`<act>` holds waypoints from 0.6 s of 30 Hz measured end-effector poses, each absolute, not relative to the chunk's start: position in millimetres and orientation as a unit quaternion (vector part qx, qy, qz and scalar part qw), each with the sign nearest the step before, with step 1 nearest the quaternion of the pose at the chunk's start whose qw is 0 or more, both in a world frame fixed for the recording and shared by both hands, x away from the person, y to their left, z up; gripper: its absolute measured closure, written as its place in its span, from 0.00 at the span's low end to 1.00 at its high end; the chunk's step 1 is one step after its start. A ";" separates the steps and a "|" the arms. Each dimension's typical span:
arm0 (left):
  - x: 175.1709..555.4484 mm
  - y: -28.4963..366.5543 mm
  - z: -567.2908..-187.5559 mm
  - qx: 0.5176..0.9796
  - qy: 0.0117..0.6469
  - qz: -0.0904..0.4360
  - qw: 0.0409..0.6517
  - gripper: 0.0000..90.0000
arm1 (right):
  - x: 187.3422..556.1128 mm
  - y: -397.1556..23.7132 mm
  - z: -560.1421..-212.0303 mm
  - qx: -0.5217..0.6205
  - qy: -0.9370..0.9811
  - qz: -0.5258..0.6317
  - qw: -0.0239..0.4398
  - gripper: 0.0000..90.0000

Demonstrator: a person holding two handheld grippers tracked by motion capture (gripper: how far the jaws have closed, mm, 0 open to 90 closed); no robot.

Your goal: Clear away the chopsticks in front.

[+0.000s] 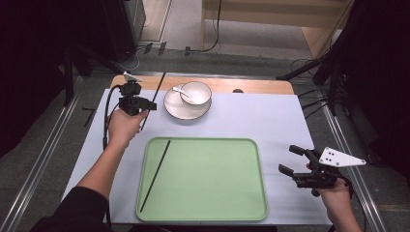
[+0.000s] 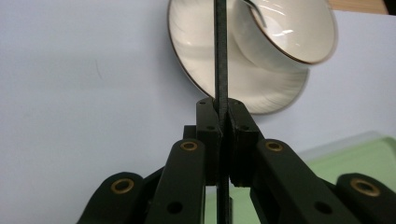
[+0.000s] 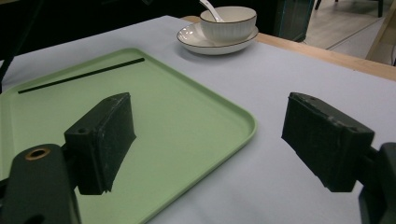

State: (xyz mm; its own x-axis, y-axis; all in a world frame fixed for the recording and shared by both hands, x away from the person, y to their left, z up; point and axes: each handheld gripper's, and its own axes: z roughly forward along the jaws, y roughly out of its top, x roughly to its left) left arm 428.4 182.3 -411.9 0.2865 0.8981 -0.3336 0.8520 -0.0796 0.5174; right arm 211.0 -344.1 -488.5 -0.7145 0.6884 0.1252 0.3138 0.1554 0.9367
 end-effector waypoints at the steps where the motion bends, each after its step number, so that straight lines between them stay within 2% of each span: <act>1: 421.4 182.0 -409.8 0.735 0.592 0.031 0.330 0.95 | 211.2 -343.6 -488.6 0.338 0.742 0.554 0.169 0.19; 2: 406.7 180.2 -406.9 0.740 0.582 0.027 0.336 0.95 | 211.2 -343.2 -488.4 0.338 0.742 0.554 0.169 0.19; 6: 386.4 178.3 -408.6 0.745 0.572 0.014 0.343 0.95 | 211.1 -342.8 -488.2 0.337 0.742 0.554 0.170 0.19; 11: 345.4 170.2 -427.1 0.764 0.553 -0.001 0.331 0.95 | 211.1 -342.7 -488.3 0.338 0.742 0.553 0.171 0.19; 18: 313.9 166.2 -440.7 0.775 0.542 0.002 0.323 0.95 | 210.8 -343.1 -488.2 0.338 0.741 0.554 0.170 0.19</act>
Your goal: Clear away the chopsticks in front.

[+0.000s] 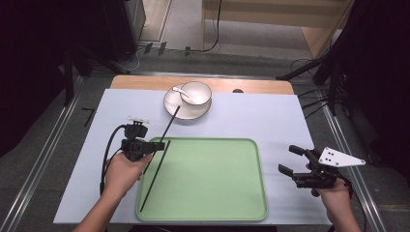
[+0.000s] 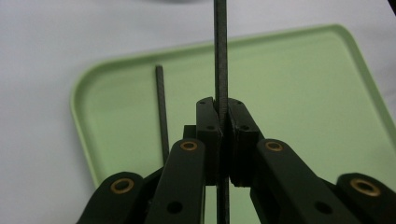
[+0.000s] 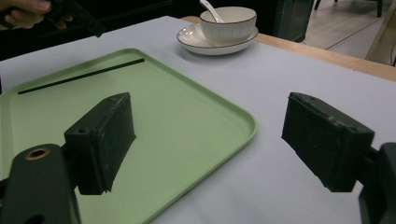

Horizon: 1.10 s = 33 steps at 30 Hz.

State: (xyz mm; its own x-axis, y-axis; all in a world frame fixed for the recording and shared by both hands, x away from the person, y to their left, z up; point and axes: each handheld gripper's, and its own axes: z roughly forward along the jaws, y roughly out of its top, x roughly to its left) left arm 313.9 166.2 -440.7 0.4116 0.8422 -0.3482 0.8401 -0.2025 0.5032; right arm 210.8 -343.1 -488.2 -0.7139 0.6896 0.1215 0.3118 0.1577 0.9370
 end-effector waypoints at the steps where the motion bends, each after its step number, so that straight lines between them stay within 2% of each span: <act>1: 304.6 165.8 -444.2 0.775 0.542 0.007 0.326 0.95 | 210.8 -343.1 -488.2 0.338 0.741 0.554 0.170 0.19; 8: 281.4 164.4 -458.9 0.778 0.543 0.008 0.318 0.95 | 210.9 -341.9 -487.7 0.337 0.741 0.556 0.170 0.19; 20: 252.9 168.4 -482.5 0.768 0.566 -0.027 0.297 0.95 | 211.2 -342.2 -487.2 0.334 0.741 0.556 0.172 0.19; 33: 254.1 170.3 -500.8 0.772 0.580 -0.029 0.259 0.95 | 212.2 -340.5 -487.0 0.332 0.743 0.556 0.169 0.19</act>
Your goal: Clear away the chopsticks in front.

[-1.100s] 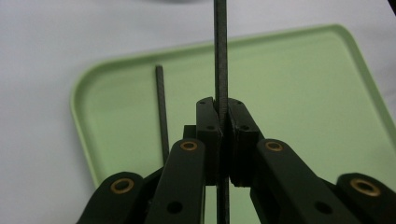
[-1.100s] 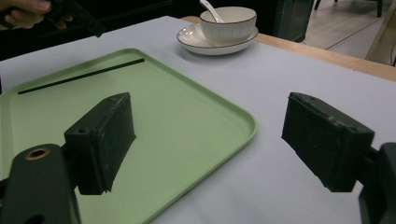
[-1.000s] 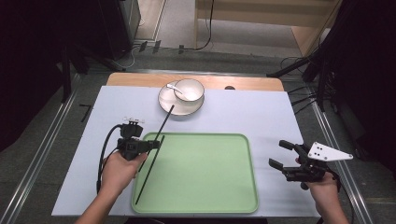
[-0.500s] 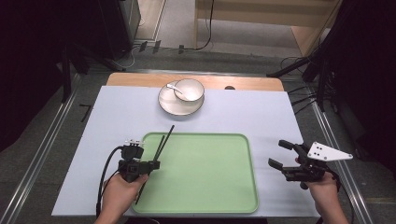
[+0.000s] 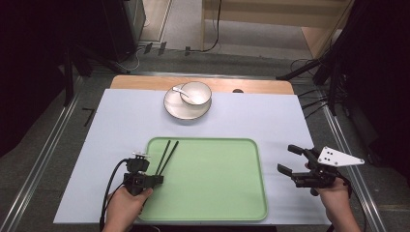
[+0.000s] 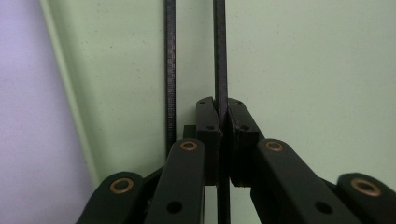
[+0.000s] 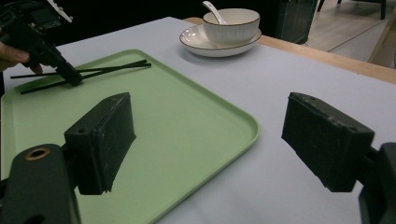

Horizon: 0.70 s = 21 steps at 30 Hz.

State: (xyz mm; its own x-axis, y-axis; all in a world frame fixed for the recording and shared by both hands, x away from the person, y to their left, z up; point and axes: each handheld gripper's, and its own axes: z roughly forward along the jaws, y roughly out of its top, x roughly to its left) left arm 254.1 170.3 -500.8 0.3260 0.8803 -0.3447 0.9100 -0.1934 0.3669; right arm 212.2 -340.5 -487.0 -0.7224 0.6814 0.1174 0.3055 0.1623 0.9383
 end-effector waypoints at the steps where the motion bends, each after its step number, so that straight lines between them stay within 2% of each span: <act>1: 254.1 170.3 -500.8 0.772 0.580 -0.029 0.259 0.94 | 212.2 -340.5 -487.0 0.332 0.743 0.556 0.169 0.19; 5: 255.4 173.0 -500.9 0.769 0.584 -0.034 0.259 0.94 | 212.0 -340.4 -486.9 0.332 0.743 0.555 0.170 0.19; 16: 254.0 177.5 -498.4 0.766 0.593 -0.006 0.249 0.92 | 211.7 -340.6 -487.1 0.333 0.743 0.555 0.168 0.19; 21: 254.8 179.9 -498.5 0.764 0.595 -0.013 0.250 0.92 | 211.8 -340.2 -486.9 0.332 0.743 0.556 0.168 0.19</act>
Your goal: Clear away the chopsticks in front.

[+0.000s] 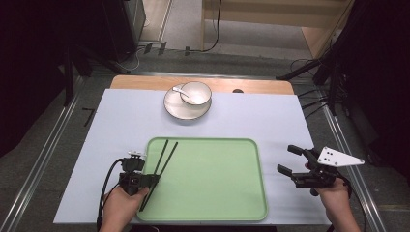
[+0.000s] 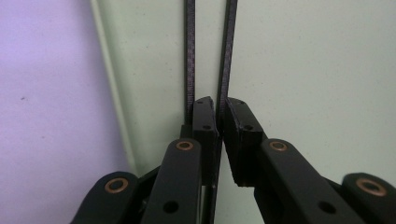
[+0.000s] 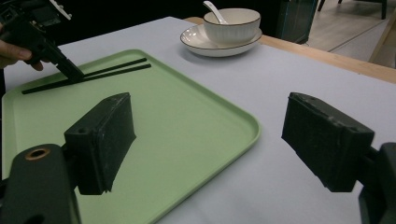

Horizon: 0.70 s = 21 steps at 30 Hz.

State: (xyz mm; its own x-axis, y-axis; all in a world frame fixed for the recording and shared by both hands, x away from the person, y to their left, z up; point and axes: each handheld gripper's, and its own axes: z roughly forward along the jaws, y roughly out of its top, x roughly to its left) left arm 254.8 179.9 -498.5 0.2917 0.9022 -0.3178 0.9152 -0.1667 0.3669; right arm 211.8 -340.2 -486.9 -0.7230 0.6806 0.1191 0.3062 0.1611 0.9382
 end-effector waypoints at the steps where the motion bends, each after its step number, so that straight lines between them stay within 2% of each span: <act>1: 255.1 180.7 -498.5 0.762 0.597 -0.015 0.251 0.92 | 211.7 -340.3 -486.9 0.333 0.743 0.556 0.168 0.19; 4: 256.7 183.7 -497.3 0.761 0.598 -0.020 0.250 0.90 | 212.0 -340.5 -486.9 0.332 0.743 0.556 0.168 0.19; 11: 262.5 189.1 -490.5 0.762 0.584 -0.040 0.277 0.79 | 212.4 -340.4 -487.7 0.332 0.743 0.556 0.167 0.19; 13: 264.5 192.1 -487.7 0.763 0.577 -0.045 0.286 0.71 | 211.6 -341.0 -487.7 0.333 0.743 0.556 0.167 0.19; 14: 266.8 194.6 -485.4 0.768 0.566 -0.048 0.296 0.71 | 211.3 -341.2 -487.6 0.333 0.742 0.557 0.167 0.19; 15: 268.1 195.7 -484.3 0.772 0.559 -0.045 0.299 0.62 | 211.0 -341.7 -487.6 0.333 0.742 0.557 0.169 0.19; 17: 271.3 197.2 -482.9 0.784 0.535 -0.045 0.312 0.52 | 210.6 -341.5 -487.7 0.334 0.743 0.554 0.168 0.19; 18: 272.4 198.2 -482.1 0.795 0.517 -0.039 0.317 0.52 | 210.6 -341.5 -487.7 0.334 0.743 0.554 0.168 0.19; 19: 274.2 200.3 -480.4 0.811 0.490 -0.016 0.319 0.47 | 210.5 -341.4 -487.8 0.334 0.744 0.554 0.169 0.19; 21: 275.9 202.2 -479.5 0.816 0.482 -0.012 0.320 0.45 | 210.5 -341.4 -487.8 0.335 0.744 0.553 0.169 0.19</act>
